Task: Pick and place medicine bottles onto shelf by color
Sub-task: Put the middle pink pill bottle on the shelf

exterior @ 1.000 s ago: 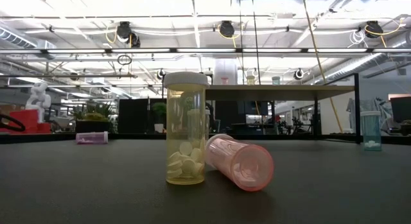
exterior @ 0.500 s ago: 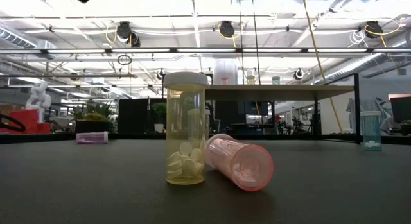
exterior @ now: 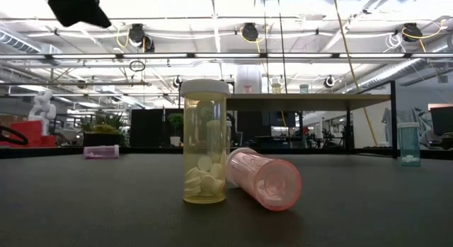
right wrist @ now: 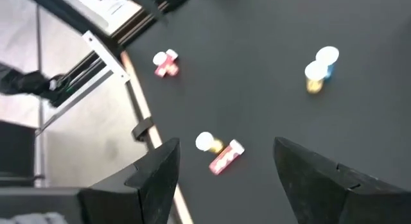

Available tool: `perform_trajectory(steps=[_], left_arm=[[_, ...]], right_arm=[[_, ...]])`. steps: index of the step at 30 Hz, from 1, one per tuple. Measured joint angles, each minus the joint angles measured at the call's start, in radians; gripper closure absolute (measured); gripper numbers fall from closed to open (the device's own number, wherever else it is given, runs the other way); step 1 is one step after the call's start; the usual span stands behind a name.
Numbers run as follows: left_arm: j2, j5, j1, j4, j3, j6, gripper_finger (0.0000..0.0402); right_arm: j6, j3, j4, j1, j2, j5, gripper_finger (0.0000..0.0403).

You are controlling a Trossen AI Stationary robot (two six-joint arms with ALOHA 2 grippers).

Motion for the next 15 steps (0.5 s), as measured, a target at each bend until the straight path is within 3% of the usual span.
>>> perform_trajectory(steps=[8,15], left_arm=[[0.010,-0.009,0.005,-0.123,0.000,-0.001,0.0062],[-0.008,-0.024,0.060,-0.308,0.000,-0.295,0.0062]], right_arm=[[0.083,0.000,-0.044,0.076,-0.004,0.004,0.0161],[0.120,0.000,-0.067,0.062,-0.004,0.002,0.0161]])
